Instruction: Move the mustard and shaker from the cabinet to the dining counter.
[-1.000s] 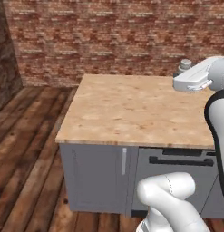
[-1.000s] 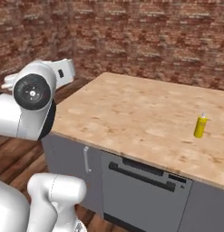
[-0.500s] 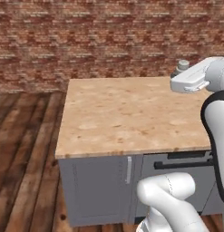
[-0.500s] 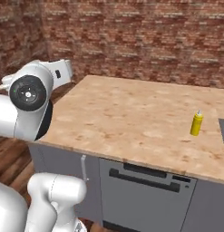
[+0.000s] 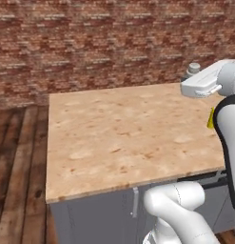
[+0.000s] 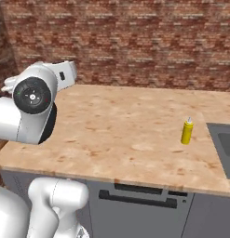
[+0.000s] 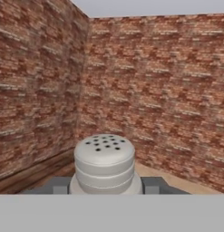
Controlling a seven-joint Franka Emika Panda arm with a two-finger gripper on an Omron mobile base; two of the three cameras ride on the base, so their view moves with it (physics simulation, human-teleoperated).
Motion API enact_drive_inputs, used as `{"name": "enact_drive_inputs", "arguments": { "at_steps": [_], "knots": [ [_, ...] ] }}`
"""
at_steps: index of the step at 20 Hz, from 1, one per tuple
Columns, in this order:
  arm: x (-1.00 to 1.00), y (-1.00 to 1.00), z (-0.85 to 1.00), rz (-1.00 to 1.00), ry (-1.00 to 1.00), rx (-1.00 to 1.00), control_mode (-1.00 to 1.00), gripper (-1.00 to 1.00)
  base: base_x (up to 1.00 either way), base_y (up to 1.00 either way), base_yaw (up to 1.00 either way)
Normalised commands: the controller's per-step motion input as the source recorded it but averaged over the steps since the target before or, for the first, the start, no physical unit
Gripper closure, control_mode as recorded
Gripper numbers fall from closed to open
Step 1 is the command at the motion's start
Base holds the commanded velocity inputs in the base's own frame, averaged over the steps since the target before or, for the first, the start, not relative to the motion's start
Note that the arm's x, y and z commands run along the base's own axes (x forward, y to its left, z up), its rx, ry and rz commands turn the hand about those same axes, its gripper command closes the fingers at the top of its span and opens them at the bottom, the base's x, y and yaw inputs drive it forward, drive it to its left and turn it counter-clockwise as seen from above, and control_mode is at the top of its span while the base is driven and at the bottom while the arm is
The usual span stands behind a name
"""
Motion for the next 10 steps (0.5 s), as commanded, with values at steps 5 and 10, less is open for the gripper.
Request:
{"name": "enact_drive_inputs", "arguments": {
  "at_steps": [5, 10],
  "knots": [
    [0.00, 0.00, 0.00, 0.00, 0.00, 0.00, 1.00, 1.00, 0.51, 0.36, -0.12],
    [0.00, 0.00, 0.00, 0.00, 0.00, 0.00, 1.00, 1.00, 0.48, 0.22, -0.08]
  ]
}}
